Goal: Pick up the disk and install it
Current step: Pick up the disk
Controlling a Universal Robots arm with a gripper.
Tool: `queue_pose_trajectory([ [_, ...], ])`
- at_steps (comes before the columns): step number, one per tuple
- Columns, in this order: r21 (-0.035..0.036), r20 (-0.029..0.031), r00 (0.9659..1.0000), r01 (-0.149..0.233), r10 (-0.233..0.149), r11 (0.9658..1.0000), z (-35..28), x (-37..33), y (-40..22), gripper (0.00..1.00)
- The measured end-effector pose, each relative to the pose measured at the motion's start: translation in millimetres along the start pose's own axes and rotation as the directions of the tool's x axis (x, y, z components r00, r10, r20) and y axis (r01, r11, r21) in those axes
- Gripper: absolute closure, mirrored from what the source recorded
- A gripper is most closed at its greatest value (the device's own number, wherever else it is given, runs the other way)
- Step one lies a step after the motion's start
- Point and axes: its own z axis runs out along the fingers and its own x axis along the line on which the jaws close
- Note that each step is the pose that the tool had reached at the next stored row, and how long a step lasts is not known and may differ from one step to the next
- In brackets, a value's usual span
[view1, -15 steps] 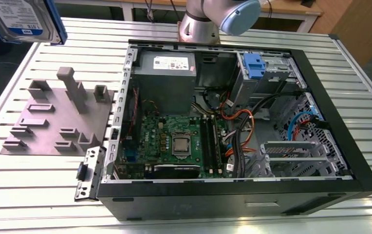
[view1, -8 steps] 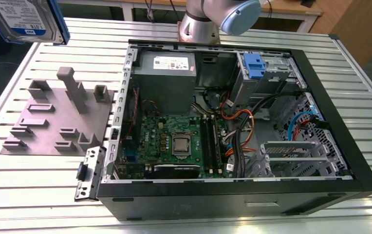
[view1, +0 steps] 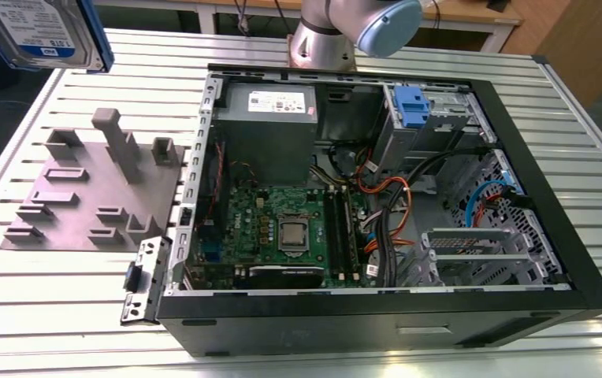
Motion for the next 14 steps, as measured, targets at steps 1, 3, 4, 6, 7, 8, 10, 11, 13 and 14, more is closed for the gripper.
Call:
queue_pose_trajectory([
  [1,0.0,0.0,1.0,0.0,0.0,1.0,0.0,0.0,-0.2,0.64],
  [3,0.0,0.0,1.0,0.0,0.0,1.0,0.0,0.0,-0.7,0.64],
  [4,0.0,0.0,1.0,0.0,0.0,1.0,0.0,0.0,-0.9,0.64],
  [6,0.0001,0.0,1.0,0.0,0.0,1.0,0.0,0.0,-1.4,0.64],
  [7,0.0001,0.0,1.0,0.0,0.0,1.0,0.0,-0.1,-1.6,0.64],
  [8,0.0,0.0,1.0,0.0,0.0,1.0,0.0,-0.1,-1.9,0.64],
  [10,0.0001,0.0,1.0,0.0,0.0,1.0,0.1,-0.1,-2.3,0.64],
  [11,0.0001,0.0,1.0,0.0,0.0,1.0,0.1,-0.1,-2.5,0.64],
  [13,0.0,0.0,1.0,0.0,0.0,1.0,0.0,-0.1,-2.8,0.64],
  [14,0.0,0.0,1.0,0.0,0.0,1.0,0.0,-0.1,-3.1,0.64],
])
